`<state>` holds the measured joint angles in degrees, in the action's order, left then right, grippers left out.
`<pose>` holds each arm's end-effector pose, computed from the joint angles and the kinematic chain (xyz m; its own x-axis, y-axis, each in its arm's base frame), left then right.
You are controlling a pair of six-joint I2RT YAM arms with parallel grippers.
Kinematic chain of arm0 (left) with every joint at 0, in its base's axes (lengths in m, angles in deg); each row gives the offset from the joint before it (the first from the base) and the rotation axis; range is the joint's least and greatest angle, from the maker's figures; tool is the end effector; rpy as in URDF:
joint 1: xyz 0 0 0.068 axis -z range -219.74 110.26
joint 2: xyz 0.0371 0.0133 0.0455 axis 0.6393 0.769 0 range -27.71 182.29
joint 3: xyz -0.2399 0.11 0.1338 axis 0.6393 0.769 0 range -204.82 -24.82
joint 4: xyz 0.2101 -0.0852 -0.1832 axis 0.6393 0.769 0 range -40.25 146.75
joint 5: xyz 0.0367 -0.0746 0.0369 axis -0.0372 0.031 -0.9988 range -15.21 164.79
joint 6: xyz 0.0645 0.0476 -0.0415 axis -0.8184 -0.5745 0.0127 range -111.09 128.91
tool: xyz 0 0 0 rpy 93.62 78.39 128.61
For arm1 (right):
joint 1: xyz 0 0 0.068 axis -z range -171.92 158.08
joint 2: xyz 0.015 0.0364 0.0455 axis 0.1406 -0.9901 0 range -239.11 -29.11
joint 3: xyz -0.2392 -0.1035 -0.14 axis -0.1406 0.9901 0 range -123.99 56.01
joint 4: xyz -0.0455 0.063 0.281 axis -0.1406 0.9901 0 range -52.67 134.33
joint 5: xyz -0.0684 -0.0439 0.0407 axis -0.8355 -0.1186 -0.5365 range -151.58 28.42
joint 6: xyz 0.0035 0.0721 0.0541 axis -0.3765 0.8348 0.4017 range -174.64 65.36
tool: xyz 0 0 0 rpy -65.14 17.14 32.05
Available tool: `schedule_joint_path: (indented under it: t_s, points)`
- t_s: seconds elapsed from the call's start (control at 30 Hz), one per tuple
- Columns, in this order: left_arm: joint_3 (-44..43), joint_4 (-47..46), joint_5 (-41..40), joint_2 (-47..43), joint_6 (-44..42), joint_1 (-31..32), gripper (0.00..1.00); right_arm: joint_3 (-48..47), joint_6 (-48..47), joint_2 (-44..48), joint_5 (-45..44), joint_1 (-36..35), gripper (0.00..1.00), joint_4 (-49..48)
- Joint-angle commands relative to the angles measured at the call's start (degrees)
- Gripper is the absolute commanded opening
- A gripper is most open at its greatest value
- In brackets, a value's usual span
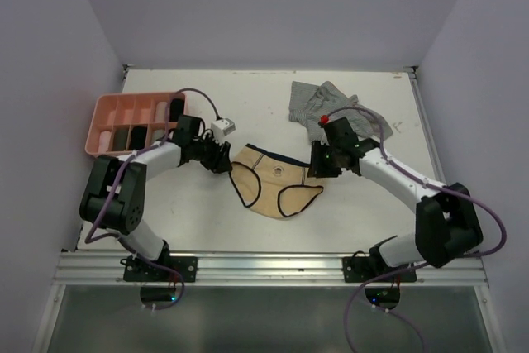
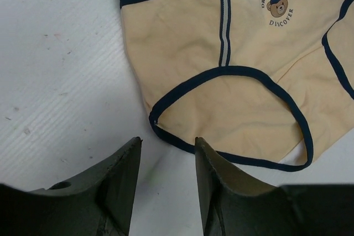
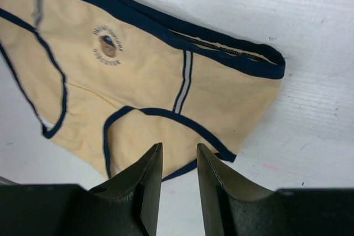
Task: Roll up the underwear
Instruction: Flatten the underwear
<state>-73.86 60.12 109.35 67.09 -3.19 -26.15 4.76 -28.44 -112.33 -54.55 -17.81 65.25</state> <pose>0.3377 -0.1286 0.1272 -0.6841 0.3430 -0.6437 0.6589 0.6691 -0.3437 0.2925 0.1529 0.1703 -0.9140 0.0433 -0.4034 -0.0949 0.9439 0.3163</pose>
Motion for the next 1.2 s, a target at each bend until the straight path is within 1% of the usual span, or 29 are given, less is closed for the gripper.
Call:
schedule_joint_path:
  t_s: [0.0, 0.07, 0.1, 0.17, 0.2, 0.23, 0.27, 0.3, 0.43, 0.57, 0.7, 0.83, 0.97, 1.13, 1.17]
  points:
    - [0.5, -1.1, -2.7, -5.3, -3.2, 0.3, 0.48, -4.7, 0.4, 5.6, -1.1, 0.0, 0.36, 4.3]
    - [0.7, -1.4, -5.7, -6.0, -4.2, 0.5, 0.53, -6.1, -0.2, 5.8, -1.2, -0.1, 0.36, 7.5]
    - [0.8, -1.6, -7.0, -6.3, -4.7, 0.7, 0.6, -6.5, -1.2, 5.6, -1.6, -0.6, 0.36, 8.3]
    - [1.0, -2.0, -11.1, -6.3, -6.1, 2.1, 0.63, -7.1, -2.7, 4.5, -4.3, -2.7, 0.36, 10.3]
    - [1.0, -2.3, -12.1, -6.3, -6.4, 2.5, 0.73, -7.3, -4.0, 3.9, -5.3, -3.5, 0.36, 10.9]
    - [1.1, -2.8, -13.9, -6.3, -7.0, 2.9, 0.77, -7.7, -4.6, 3.2, -6.2, -5.5, 0.36, 11.7]
    - [1.1, -2.8, -14.3, -6.3, -7.3, 3.7, 0.92, -8.0, -5.1, 2.5, -8.2, -6.4, 0.36, 12.0]
    - [1.1, -2.7, -14.9, -6.0, -7.4, 4.0, 0.99, -8.3, -6.2, 1.2, -9.2, -7.5, 0.37, 12.2]
    - [0.6, -2.6, -17.9, -4.5, -8.1, 5.1, 1.0, -9.9, -8.0, -2.4, -12.0, -12.1, 0.38, 12.0]
    - [0.0, -2.4, -20.1, -3.0, -8.3, 5.7, 1.0, -11.6, -6.6, -5.3, -11.7, -15.9, 0.35, 11.0]
    - [-1.0, -2.5, -21.3, -0.9, -7.0, 5.7, 1.0, -12.0, -0.6, -6.4, -9.9, -18.7, 0.31, 9.2]
    - [-1.8, -2.7, -21.0, 0.4, -5.5, 5.7, 1.0, -11.0, 3.9, -6.4, -8.6, -21.7, 0.3, 7.8]
    - [-2.6, -2.8, -19.9, 1.3, -4.6, 5.9, 1.0, -8.6, 7.5, -5.6, -7.6, -23.2, 0.31, 6.1]
    - [-3.0, -3.3, -20.3, 2.2, -3.6, 6.4, 1.0, -5.5, 11.2, -6.0, -7.3, -23.9, 0.34, 2.8]
    - [-3.0, -3.3, -20.4, 2.2, -3.6, 6.4, 1.0, -5.1, 11.7, -6.0, -5.9, -23.9, 0.35, 2.2]
